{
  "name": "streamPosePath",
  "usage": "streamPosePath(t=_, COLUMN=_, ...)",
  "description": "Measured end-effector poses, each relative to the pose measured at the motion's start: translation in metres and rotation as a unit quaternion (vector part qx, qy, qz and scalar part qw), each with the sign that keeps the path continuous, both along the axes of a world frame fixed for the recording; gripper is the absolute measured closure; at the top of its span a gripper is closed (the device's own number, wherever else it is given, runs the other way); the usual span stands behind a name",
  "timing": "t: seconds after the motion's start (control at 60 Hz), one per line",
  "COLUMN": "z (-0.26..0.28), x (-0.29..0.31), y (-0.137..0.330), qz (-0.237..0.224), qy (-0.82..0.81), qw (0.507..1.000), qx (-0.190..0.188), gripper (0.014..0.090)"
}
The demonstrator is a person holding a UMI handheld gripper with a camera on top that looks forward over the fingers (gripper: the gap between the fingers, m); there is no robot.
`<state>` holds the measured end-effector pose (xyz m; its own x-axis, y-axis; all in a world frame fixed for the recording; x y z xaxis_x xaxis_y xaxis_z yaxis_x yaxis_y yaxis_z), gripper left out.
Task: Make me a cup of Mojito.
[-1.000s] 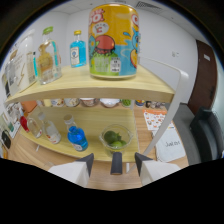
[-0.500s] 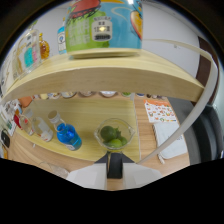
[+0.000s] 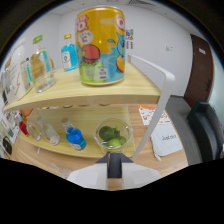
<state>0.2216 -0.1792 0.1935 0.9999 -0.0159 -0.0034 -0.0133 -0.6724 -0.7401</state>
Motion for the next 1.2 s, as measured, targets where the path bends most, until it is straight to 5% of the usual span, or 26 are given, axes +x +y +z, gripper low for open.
streamPosePath(t=0.167, z=0.013, x=-0.029, y=-0.034, qz=-0.001, qy=0.015, qw=1.0, qx=0.013, gripper=0.0887)
streamPosePath(t=0.417, z=-0.034, x=-0.082, y=-0.076, qz=0.003, qy=0.003, qw=1.0, qx=-0.015, gripper=0.0888)
streamPosePath(t=0.617, z=-0.06, x=-0.109, y=-0.084, qz=0.012, qy=-0.021, qw=0.999, qx=-0.024, gripper=0.0891)
streamPosePath(t=0.817, z=-0.048, x=-0.104, y=-0.073, qz=0.026, qy=-0.102, qw=0.994, qx=0.01, gripper=0.089)
streamPosePath(t=0.967, z=-0.021, x=-0.09, y=-0.056, qz=0.092, qy=-0.262, qw=0.959, qx=0.065, gripper=0.089)
streamPosePath(t=1.2, z=0.014, x=-0.094, y=-0.031, qz=0.224, qy=-0.491, qw=0.829, qx=0.149, gripper=0.0891)
